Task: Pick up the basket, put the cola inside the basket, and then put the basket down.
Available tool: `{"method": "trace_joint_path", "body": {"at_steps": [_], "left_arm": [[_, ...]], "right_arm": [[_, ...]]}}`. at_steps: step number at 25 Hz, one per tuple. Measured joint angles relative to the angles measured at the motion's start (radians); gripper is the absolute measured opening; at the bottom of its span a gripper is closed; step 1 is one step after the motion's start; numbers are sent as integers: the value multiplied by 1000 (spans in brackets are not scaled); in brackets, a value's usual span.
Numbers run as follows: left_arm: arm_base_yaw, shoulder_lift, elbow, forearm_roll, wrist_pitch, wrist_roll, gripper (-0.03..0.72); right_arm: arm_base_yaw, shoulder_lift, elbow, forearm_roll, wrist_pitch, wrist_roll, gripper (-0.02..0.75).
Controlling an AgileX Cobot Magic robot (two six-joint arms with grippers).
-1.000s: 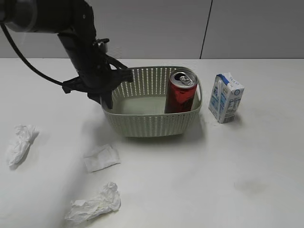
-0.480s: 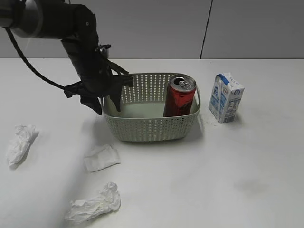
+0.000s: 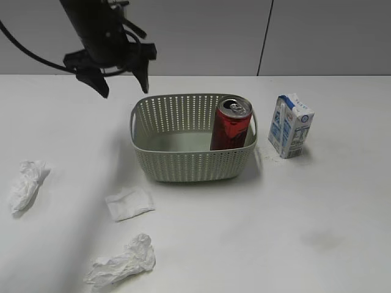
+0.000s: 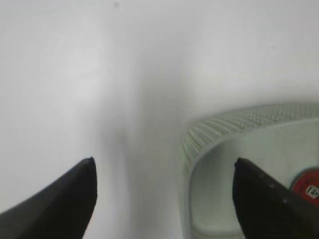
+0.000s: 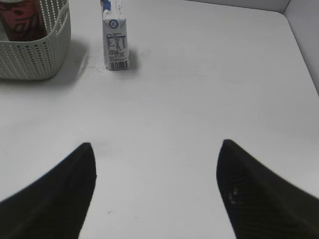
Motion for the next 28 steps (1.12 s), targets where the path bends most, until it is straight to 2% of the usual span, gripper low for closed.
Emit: {"method": "trace_joint_path", "body": {"at_steps": [4, 10, 14, 19, 24, 28], "left_arm": [[85, -18, -97, 0, 16, 46, 633], [184, -92, -106, 33, 26, 94, 594], [214, -147, -106, 108, 27, 109, 589], [297, -198, -108, 85, 28, 135, 589], [352, -303, -13, 84, 27, 156, 589], [349, -440, 163, 111, 27, 189, 589]], "right_arm": [[0, -2, 6, 0, 3, 41, 571], [0, -18, 5, -19, 6, 49, 571], [0, -19, -32, -108, 9, 50, 571], [0, -19, -1, -93, 12, 57, 571], [0, -19, 3, -79, 11, 58, 571], [0, -19, 3, -79, 11, 58, 571]]}}
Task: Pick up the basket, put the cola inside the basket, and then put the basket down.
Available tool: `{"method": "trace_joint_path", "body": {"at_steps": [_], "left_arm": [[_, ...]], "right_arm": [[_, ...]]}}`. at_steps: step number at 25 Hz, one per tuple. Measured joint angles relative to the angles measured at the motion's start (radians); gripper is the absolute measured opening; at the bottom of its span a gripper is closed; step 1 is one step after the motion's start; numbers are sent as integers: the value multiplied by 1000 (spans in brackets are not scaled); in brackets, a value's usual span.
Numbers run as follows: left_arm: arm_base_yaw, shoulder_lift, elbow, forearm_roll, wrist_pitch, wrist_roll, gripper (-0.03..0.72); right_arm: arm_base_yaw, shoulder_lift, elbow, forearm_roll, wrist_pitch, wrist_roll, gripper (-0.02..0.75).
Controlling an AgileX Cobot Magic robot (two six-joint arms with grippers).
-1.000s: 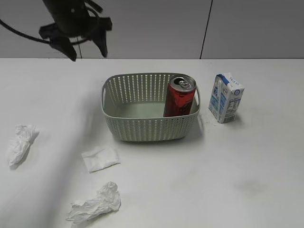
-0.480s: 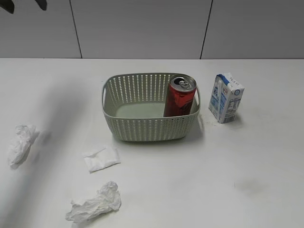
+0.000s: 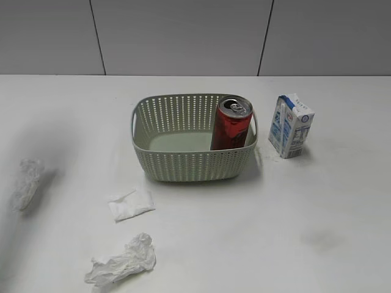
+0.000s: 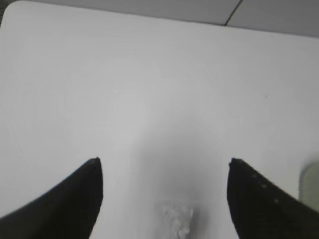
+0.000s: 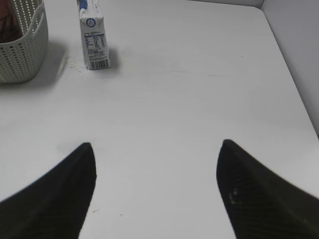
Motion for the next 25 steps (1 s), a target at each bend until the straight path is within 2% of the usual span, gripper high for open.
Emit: {"method": "trace_joint_path", "body": {"at_steps": [9, 17, 25], "left_arm": [[-9, -377, 452, 114, -55, 39, 589], [-9, -789, 840, 122, -160, 44, 589], [-9, -1140, 1145, 118, -166, 44, 589]], "right_arm": [[0, 0, 0, 1, 0, 1, 571], [0, 0, 0, 1, -1, 1, 571], [0, 0, 0, 2, -1, 1, 571]]}}
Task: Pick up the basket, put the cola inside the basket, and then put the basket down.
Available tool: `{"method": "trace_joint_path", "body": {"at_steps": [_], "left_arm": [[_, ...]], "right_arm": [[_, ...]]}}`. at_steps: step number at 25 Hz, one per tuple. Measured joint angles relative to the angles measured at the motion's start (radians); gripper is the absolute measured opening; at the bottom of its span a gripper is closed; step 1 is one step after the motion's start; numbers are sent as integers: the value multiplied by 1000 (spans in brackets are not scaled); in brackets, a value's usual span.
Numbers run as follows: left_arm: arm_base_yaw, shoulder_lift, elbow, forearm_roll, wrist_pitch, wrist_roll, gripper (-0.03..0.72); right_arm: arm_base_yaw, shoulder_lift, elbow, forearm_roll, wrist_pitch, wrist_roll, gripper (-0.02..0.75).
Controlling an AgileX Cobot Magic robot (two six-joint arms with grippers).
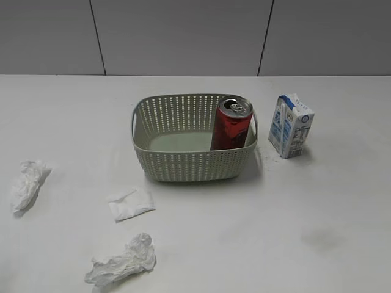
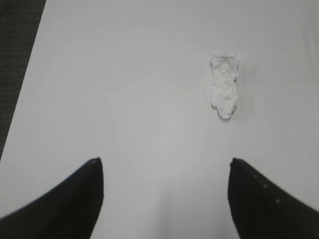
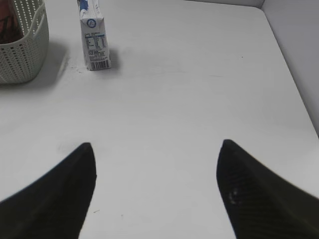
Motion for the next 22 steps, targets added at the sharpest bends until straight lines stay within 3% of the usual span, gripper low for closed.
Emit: {"method": "trace_joint_path", "body": {"at_steps": [8, 22], "left_arm": [[0, -281, 158, -37, -7, 0, 587], [0, -575, 165, -45, -10, 0, 575]], "right_arm": [[0, 0, 0, 0, -1, 0, 571], [0, 0, 0, 1, -2, 0, 571]]}}
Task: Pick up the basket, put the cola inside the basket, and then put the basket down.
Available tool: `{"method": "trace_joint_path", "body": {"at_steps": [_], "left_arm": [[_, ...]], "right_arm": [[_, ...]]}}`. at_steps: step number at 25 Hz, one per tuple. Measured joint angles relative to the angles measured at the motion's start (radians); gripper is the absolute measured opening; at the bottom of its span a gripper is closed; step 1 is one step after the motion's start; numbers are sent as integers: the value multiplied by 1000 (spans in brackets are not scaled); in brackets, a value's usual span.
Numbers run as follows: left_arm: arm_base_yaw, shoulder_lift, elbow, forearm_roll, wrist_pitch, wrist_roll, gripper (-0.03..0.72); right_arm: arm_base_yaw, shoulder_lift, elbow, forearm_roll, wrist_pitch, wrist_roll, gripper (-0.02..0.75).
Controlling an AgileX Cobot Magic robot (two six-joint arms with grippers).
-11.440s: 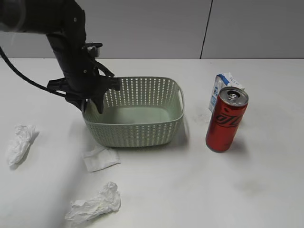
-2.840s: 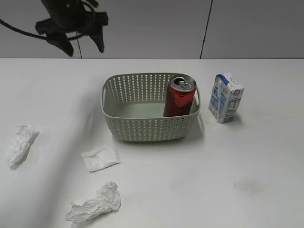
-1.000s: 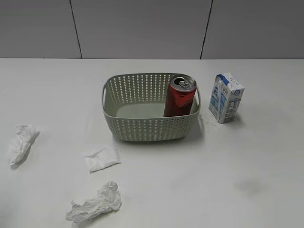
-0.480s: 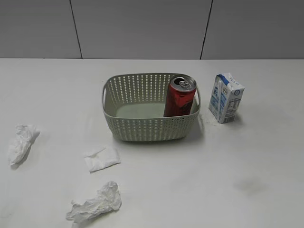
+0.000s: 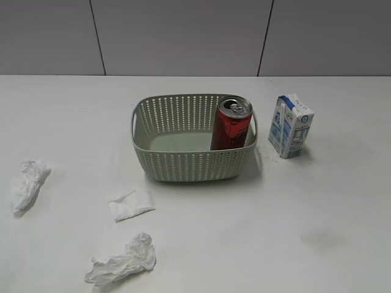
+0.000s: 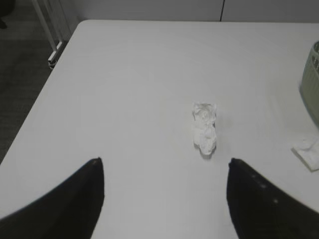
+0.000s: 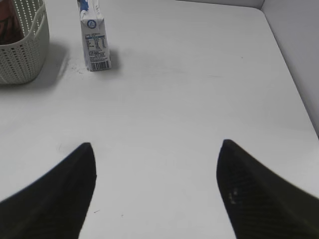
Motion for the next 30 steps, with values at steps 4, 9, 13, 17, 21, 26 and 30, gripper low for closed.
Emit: {"method": "trace_joint_path", "body": {"at_steps": [4, 9, 13, 17, 21, 26, 30], "left_arm": [[0, -27, 0, -1, 0, 0, 572], [0, -27, 1, -1, 0, 0, 568], [0, -27, 9, -1, 2, 0, 559], [0, -27, 10, -1, 2, 0, 545], [0, -27, 10, -1, 2, 0, 538], [0, -27, 10, -1, 2, 0, 533], [0, -27, 10, -1, 2, 0, 524]], "right_arm": [[0, 0, 0, 0, 0, 0, 571], [0, 0, 0, 0, -1, 0, 571], [1, 0, 0, 0, -1, 0, 571], [5, 0, 0, 0, -1, 0, 571], [5, 0, 0, 1, -1, 0, 571], [5, 0, 0, 1, -1, 0, 571], [5, 0, 0, 1, -1, 0, 571]]}}
